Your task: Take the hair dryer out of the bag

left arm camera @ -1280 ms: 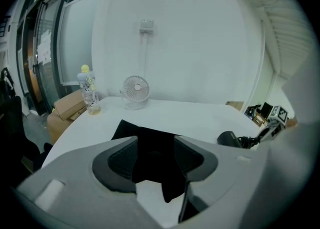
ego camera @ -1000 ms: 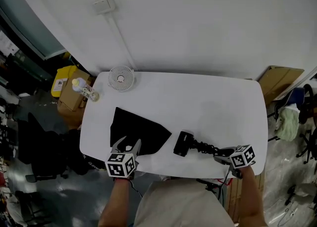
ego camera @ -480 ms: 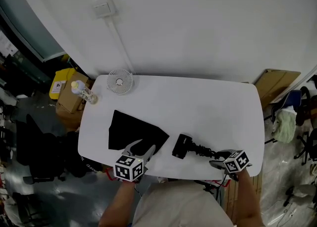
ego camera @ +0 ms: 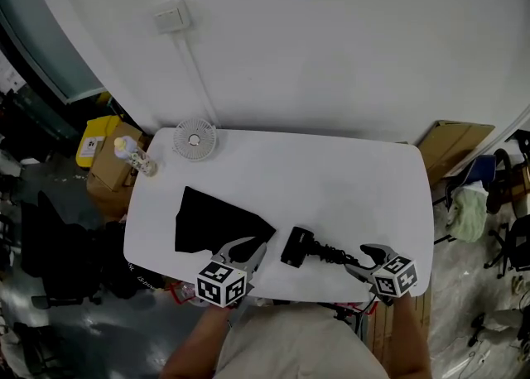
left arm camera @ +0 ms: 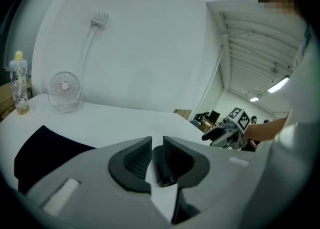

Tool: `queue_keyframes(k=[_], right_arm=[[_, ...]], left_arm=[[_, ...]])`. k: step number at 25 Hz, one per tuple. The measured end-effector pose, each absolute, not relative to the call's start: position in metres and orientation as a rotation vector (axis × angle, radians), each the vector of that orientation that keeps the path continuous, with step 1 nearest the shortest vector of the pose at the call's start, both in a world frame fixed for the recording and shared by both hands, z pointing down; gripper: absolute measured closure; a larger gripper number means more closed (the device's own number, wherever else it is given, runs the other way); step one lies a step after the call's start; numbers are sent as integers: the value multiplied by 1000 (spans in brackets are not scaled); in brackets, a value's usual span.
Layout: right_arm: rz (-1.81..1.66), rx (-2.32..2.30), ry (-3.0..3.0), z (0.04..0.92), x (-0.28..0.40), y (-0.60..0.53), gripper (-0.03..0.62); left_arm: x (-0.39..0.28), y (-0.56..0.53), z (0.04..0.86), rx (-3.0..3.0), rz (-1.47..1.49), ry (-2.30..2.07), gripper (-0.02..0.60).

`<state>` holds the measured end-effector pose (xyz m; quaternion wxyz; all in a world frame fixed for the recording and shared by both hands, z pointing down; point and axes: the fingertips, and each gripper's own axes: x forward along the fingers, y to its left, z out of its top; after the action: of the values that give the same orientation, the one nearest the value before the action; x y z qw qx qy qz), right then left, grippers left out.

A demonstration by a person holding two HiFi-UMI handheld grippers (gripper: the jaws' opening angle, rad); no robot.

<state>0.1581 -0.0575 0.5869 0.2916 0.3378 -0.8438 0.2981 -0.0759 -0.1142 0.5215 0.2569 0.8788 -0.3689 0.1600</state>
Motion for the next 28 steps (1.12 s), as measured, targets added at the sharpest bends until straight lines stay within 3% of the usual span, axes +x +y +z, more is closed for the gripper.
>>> queue_keyframes(k=[5,11,16,19,28], right_arm=[[720,937,-2371,549,123,-65,304],[684,930,-2472,524,88,-62,374],[685,985,-2521,512,76,-63,498],[680,988,-2524,511,73,-61,537],[717,964,-2543,507,61,-56,574]], left_arm=[[-63,-108,511,2429,411,-953,508],[-54,-96,505,2452,382,-914,508],[-48,-89,499,2468,359,-886,509],[-43,-86,498,2477,354,-864,509],[-28,-74,496,2506,343,-796,552]])
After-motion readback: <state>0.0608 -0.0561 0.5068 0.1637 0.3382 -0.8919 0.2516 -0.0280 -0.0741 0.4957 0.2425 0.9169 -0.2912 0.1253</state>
